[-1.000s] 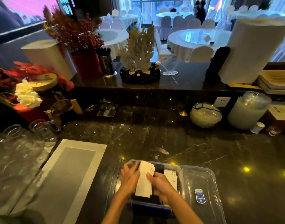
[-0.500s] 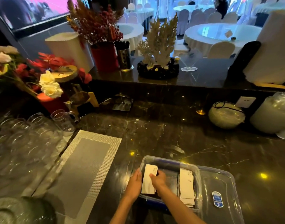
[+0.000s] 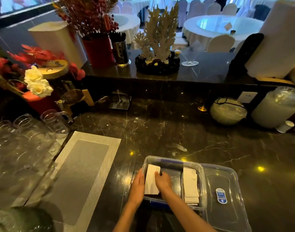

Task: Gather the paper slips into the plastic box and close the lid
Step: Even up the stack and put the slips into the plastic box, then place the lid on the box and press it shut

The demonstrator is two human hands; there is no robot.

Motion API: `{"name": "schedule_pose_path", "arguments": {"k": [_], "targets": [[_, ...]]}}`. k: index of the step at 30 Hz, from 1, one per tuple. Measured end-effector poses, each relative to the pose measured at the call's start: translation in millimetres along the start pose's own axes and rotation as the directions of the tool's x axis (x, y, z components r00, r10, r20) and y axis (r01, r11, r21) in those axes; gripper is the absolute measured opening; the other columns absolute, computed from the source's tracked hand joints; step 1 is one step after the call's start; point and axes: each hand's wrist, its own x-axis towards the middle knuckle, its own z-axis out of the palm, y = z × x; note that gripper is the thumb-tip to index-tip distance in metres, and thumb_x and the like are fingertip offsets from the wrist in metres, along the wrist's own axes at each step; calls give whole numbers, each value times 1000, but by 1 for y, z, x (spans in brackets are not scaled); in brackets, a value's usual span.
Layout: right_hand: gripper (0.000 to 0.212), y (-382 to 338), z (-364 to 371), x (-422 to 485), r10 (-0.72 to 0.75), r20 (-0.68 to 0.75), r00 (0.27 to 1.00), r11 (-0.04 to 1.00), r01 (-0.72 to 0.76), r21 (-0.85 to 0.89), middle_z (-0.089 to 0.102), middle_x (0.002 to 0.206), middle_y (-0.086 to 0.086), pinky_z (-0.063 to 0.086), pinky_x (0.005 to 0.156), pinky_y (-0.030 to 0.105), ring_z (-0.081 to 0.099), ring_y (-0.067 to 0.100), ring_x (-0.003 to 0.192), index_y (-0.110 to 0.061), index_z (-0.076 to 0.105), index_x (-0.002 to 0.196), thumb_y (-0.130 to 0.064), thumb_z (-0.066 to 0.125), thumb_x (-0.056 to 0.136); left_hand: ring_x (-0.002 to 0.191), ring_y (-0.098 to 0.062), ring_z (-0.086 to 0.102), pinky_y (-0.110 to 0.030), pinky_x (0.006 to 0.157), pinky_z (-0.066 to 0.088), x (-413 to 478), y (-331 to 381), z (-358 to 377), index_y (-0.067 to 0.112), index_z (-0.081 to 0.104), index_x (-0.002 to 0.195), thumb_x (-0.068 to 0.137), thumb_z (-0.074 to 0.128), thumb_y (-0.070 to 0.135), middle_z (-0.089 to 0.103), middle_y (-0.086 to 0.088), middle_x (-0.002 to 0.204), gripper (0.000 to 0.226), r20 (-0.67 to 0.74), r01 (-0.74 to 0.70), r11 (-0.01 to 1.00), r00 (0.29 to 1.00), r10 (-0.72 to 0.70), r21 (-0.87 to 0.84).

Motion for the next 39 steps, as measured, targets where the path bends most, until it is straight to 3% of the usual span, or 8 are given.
{"name": "schedule_pose_path", "arguments": {"k": [5,11,20,27,29,32,35,39], "targets": [[32,-4,3,-1,167,150,975,962,-194,190,64,121,14,50,102,50,61,31,111,-13,53,127,-25,35,103,98,12,65,-9,67,52,-2,-2,-2,57,54,117,104,31,44,69,28,107,30,15,-20,999,1000,21,-42],[29,-12,6,-8,184,136,973,965,-205,162,67,107,9,56,90,39,64,24,97,-16,61,119,-24,39,102,111,-4,64,-29,91,56,1,-6,-1,41,50,134,104,31,40,65,13,122,35,19,-20,999,1000,20,-29],[20,-19,2,-27,126,184,975,947,-173,271,66,97,7,57,79,35,64,21,89,-18,56,112,-26,40,102,113,-6,63,-19,80,57,3,-11,-2,37,44,142,103,31,43,62,8,130,41,8,-14,1000,1000,15,-20],[46,-27,-14,-33,70,307,949,913,-185,364,62,130,15,53,74,27,60,31,120,-9,57,129,-43,41,102,108,-6,64,-20,79,57,-2,-6,1,35,47,137,103,34,43,62,1,130,38,-50,41,999,998,-42,-28],[48,-31,-23,-35,21,296,955,956,-105,273,59,134,10,49,76,24,58,28,120,-9,52,135,-42,42,102,117,-14,61,-33,93,56,-8,3,0,30,41,144,103,33,42,57,-5,138,43,-26,32,999,999,-32,-2],[45,-27,-50,-41,-116,207,971,990,97,102,59,137,4,45,102,33,55,18,120,-16,53,138,-40,45,101,138,-25,42,-40,108,38,-12,20,2,25,19,154,104,35,36,36,-8,155,54,-115,7,995,993,5,102],[37,2,-101,-52,-343,-98,934,938,336,-84,63,128,-5,48,93,27,58,9,114,-29,57,134,-40,49,99,145,-26,29,-47,118,21,-15,49,10,25,26,152,102,41,34,34,-6,156,53,-262,-62,892,945,198,449],[33,60,-172,-66,-385,-543,746,908,201,-368,64,114,1,50,80,32,59,14,97,-25,56,124,-38,60,94,144,-25,29,-49,120,10,4,90,56,21,41,145,98,49,24,41,-6,150,48,-21,-339,545,836,549,767]]}}
